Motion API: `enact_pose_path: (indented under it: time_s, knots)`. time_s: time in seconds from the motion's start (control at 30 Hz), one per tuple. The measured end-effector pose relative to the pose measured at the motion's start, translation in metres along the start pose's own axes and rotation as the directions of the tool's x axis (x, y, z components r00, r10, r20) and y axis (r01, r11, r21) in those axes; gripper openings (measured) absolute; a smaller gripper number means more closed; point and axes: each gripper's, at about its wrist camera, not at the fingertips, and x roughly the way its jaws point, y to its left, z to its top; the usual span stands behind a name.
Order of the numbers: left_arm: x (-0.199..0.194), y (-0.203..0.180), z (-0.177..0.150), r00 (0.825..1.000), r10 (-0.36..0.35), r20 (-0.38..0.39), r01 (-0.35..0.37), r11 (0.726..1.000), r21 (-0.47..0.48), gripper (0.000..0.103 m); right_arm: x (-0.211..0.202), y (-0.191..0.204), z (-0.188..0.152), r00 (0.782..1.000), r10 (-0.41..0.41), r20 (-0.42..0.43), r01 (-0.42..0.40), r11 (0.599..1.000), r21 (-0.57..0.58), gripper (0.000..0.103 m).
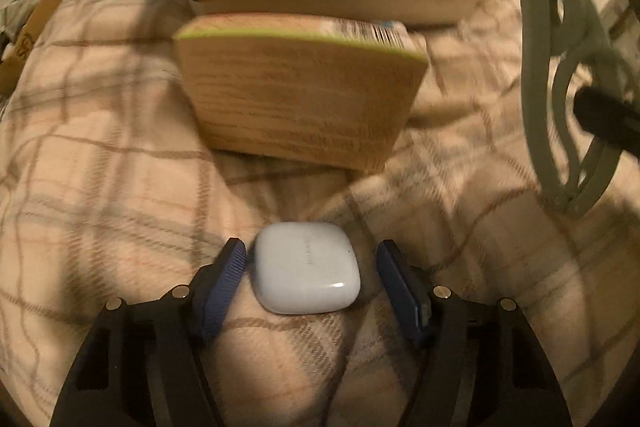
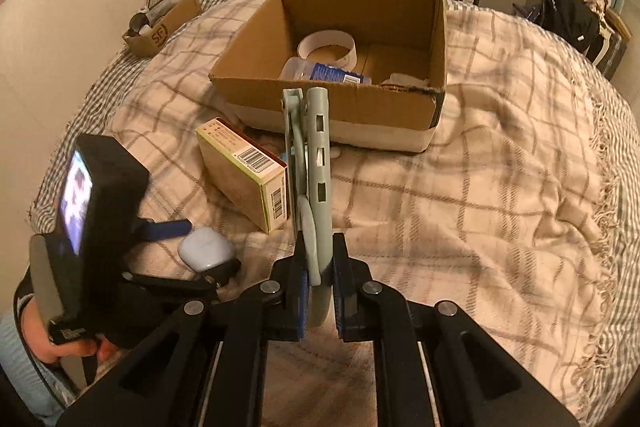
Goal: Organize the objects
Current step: 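Grasp the white earbud case with the left tool while the right tool holds the clip, then lower the earbud case and clip into the box and open both tools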
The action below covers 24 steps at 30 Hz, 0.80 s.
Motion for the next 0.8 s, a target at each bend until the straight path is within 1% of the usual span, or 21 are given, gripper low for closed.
enact_pose_path:
  time_s: [0.03, 0.07, 0.1, 0.17, 0.27, 0.4, 0.5, 0.57, 0.67, 0.8]
  knots:
    - [0.002, 0.000, 0.000, 1.000, -0.003, -0.006, 0.003, 1.000, 0.002, 0.070, 0.001, 0.000, 0.000, 1.000, 0.003, -0.001, -0.003, 1.000, 0.004, 0.009]
    - [0.001, 0.000, 0.001, 1.000, -0.007, -0.005, 0.007, 1.000, 0.000, 0.067, 0.001, 0.000, 0.000, 1.000, 0.003, 0.000, -0.003, 1.000, 0.006, 0.009]
    - [0.000, 0.001, 0.000, 1.000, -0.018, 0.000, 0.018, 1.000, -0.004, 0.061, 0.001, 0.000, -0.001, 1.000, 0.003, 0.001, -0.003, 1.000, 0.007, 0.009]
    - [-0.004, 0.003, -0.001, 1.000, -0.016, 0.011, 0.016, 1.000, -0.011, 0.053, -0.002, 0.000, -0.002, 1.000, -0.003, 0.010, 0.003, 1.000, 0.010, 0.009]
    - [-0.015, 0.004, -0.003, 0.999, -0.016, 0.037, 0.017, 1.000, -0.023, 0.053, -0.010, 0.001, -0.002, 0.999, -0.026, 0.027, 0.025, 1.000, 0.011, 0.009]
    - [-0.041, 0.007, -0.006, 0.995, -0.030, 0.097, 0.035, 0.998, -0.048, 0.052, -0.027, 0.005, -0.003, 0.998, -0.043, 0.050, 0.043, 0.999, 0.003, 0.009]
    - [-0.067, 0.010, -0.007, 0.986, -0.034, 0.165, 0.046, 0.997, -0.069, 0.052, -0.044, 0.008, -0.003, 0.996, -0.041, 0.081, 0.041, 0.999, 0.001, 0.009]
    - [-0.087, 0.014, -0.009, 0.975, -0.043, 0.217, 0.061, 0.995, -0.077, 0.052, -0.056, 0.011, -0.003, 0.994, -0.043, 0.104, 0.043, 0.999, -0.003, 0.009]
    - [-0.110, 0.011, -0.008, 0.961, -0.042, 0.275, 0.068, 0.994, -0.085, 0.052, -0.071, 0.015, -0.002, 0.990, -0.045, 0.132, 0.046, 0.999, -0.008, 0.009]
    - [-0.138, 0.012, 0.004, 0.940, -0.037, 0.339, 0.068, 0.995, -0.079, 0.052, -0.088, 0.018, 0.003, 0.986, -0.050, 0.157, 0.053, 0.998, -0.020, 0.009]
